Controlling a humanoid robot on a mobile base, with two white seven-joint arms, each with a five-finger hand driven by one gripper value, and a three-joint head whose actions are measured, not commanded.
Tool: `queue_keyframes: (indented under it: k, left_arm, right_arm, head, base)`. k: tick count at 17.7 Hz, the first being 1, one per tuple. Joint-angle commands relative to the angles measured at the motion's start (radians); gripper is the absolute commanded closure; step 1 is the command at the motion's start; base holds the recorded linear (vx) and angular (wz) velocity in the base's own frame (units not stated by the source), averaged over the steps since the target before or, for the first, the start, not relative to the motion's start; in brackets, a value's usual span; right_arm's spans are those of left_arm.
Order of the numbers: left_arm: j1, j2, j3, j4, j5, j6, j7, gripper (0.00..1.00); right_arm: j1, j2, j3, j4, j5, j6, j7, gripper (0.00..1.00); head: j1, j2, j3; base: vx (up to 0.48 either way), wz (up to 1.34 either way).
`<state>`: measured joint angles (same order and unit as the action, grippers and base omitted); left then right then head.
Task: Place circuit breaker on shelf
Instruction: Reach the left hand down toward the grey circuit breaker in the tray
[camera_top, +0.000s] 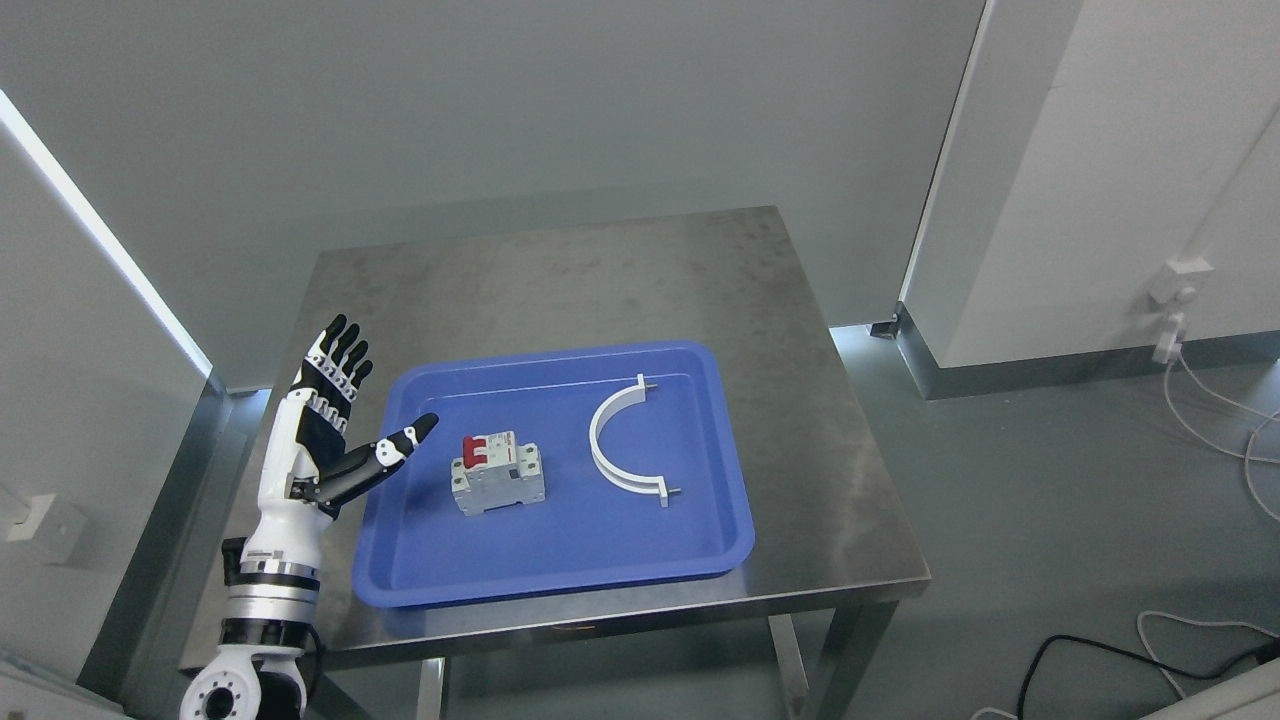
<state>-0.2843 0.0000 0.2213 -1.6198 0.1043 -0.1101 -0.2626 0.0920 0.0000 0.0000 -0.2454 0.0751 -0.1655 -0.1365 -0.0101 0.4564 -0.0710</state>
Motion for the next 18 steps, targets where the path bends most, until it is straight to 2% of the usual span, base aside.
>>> queue_keyframes:
  k: [1, 4, 9, 11, 14, 18]
  left_arm:
    - [0.011, 0.017, -0.046, -0.005, 0.000, 0.000, -0.006, 0.00]
    - [0.008, 0.027, -0.051, -0.008, -0.002, -0.002, -0.032, 0.00]
    - [-0.088, 0.308, -0.054, 0.000, -0.006, 0.007, -0.188, 0.02]
    - [-0.082, 0.385, -0.057, 0.001, -0.009, 0.007, -0.243, 0.03]
    - [-0.079, 0.396, -0.111, 0.001, -0.073, 0.010, -0.360, 0.05]
    - [-0.093, 0.393, -0.235, 0.001, -0.202, 0.038, -0.403, 0.06]
  right_arm:
    - [0.000, -0.017, 0.020, 0.000, 0.000, 0.244, 0.000, 0.00]
    - [0.000, -0.017, 0.020, 0.000, 0.000, 0.244, 0.000, 0.00]
    - [0.000, -0.017, 0.020, 0.000, 0.000, 0.244, 0.000, 0.00]
    - [0.000, -0.017, 0.020, 0.000, 0.000, 0.244, 0.000, 0.00]
    - [0.000, -0.017, 0.020, 0.000, 0.000, 0.244, 0.000, 0.00]
    - [0.000, -0.017, 0.020, 0.000, 0.000, 0.244, 0.000, 0.00]
  head:
    - [0.0000, 0.000, 0.000]
    - [0.0000, 0.000, 0.000]
    - [0.0000, 0.000, 0.000]
    - [0.0000, 0.000, 0.000]
    - [0.0000, 0.000, 0.000]
    - [0.0000, 0.000, 0.000]
  base:
    - [-0.001, -0.02]
    - [-0.001, 0.01]
    - [-0.003, 0.01]
    - [0.000, 0.00]
    - [0.000, 0.00]
    - [0.000, 0.00]
